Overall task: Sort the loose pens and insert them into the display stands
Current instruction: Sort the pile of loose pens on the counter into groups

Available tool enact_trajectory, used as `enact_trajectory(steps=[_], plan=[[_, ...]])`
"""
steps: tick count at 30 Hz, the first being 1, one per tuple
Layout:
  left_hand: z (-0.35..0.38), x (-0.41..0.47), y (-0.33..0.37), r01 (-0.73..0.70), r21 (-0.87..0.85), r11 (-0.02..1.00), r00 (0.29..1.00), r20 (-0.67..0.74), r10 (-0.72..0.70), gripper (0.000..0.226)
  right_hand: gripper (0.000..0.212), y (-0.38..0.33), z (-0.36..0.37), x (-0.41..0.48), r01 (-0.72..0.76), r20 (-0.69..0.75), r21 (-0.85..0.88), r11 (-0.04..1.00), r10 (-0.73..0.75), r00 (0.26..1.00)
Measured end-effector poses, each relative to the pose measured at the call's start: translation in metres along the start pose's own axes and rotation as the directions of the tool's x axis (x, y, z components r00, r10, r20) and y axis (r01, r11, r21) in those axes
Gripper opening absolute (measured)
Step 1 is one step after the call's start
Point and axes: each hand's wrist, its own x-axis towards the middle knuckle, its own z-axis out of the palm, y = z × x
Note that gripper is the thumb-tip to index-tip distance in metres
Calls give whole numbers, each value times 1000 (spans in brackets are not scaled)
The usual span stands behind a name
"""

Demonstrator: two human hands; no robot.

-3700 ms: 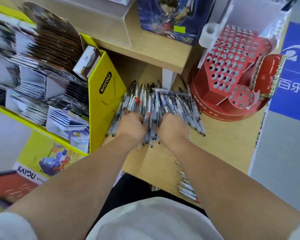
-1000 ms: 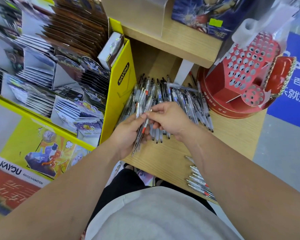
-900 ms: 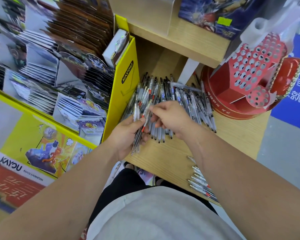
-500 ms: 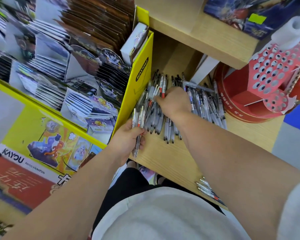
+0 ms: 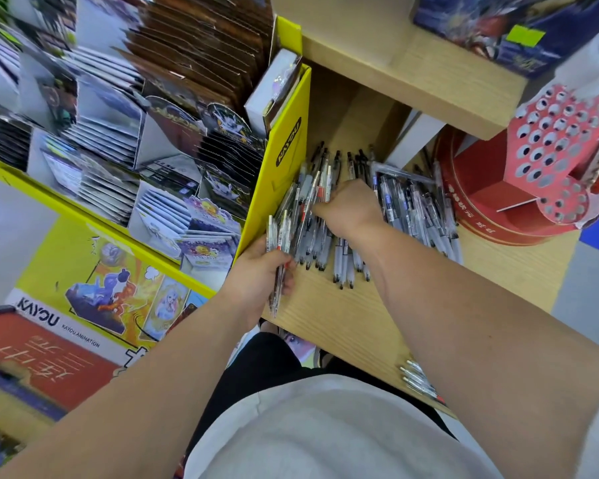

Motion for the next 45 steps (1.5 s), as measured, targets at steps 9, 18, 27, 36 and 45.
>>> enact_trajectory(steps=[9, 18, 27, 36, 45], plan=[[13, -1, 3, 16, -58, 998, 999, 47, -13, 15, 16, 23, -21, -38, -70, 199, 194, 978, 31, 980], [37, -8, 4, 36, -157, 987, 989, 147, -12, 31, 20, 28, -26, -73, -101, 395, 261, 960, -11, 919], [48, -16, 2, 111, -166, 980, 983, 165, -83, 37, 40, 40, -26, -81, 186, 247, 65, 980, -196, 949], [20, -12, -12, 102, -155, 983, 984, 160, -76, 36, 23, 32, -31, -68, 175, 172, 187, 967, -208, 963], [5, 0, -19, -30, -52, 998, 997, -72, 26, 12, 82, 1, -9, 13, 205, 92, 78, 976, -212, 973]])
